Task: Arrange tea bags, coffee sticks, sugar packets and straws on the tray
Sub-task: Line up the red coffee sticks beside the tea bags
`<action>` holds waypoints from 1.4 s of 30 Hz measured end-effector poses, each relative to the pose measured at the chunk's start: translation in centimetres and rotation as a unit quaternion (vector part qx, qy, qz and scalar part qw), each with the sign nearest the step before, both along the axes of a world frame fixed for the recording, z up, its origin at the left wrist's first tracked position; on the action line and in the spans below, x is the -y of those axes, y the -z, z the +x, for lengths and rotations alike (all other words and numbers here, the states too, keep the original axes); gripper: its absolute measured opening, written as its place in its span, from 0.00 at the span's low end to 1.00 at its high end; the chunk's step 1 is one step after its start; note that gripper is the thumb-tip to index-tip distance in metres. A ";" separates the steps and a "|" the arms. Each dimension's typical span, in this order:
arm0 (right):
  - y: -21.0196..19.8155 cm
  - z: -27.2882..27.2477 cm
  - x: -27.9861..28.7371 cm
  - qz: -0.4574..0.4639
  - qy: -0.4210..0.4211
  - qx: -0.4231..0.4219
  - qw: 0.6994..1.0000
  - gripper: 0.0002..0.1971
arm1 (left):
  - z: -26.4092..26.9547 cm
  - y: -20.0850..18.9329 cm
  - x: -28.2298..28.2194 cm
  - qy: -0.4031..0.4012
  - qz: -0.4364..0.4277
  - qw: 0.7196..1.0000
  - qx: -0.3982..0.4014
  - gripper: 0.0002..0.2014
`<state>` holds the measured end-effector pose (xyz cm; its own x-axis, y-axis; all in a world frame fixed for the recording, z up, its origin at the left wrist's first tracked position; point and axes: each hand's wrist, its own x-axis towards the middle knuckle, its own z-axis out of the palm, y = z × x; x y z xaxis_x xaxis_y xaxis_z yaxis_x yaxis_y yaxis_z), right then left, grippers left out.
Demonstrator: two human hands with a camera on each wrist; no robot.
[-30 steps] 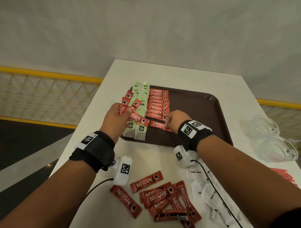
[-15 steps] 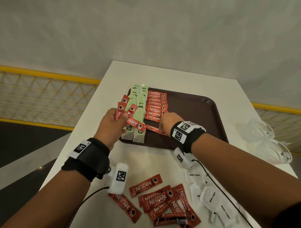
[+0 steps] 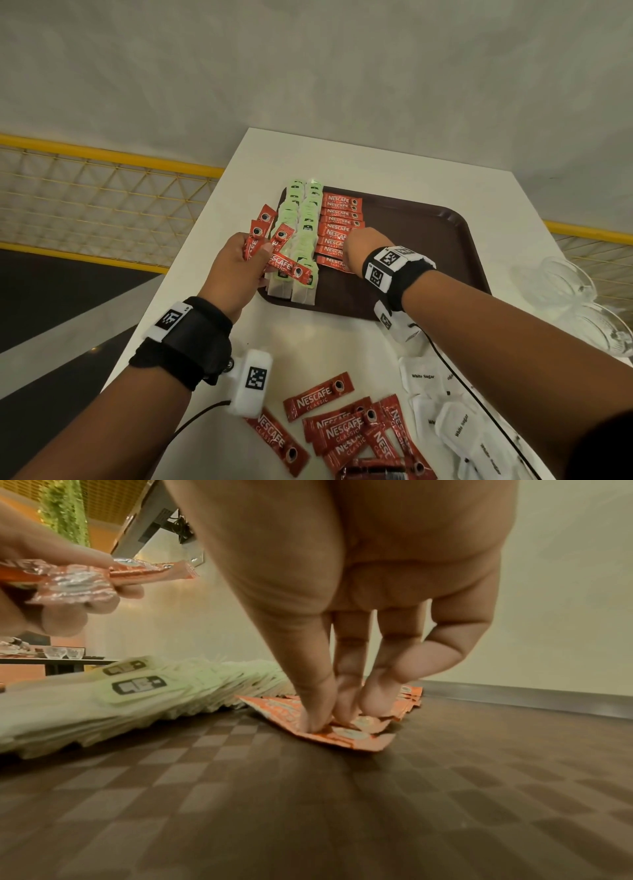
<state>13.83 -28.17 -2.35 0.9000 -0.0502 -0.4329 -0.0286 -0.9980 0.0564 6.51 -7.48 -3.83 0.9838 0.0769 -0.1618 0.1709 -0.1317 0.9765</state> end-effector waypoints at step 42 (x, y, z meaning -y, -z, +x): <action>0.6 -2.0 3.4 0.140 0.181 -0.003 0.973 0.17 | -0.6 0.0 1.7 0.001 -0.032 0.999 -0.006 0.04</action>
<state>11.85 -31.53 -2.93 0.8430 -0.2433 -0.4798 -0.3821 -0.8986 -0.2156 5.92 -9.15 -3.85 0.9821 0.0637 -0.1772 0.1815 -0.0696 0.9809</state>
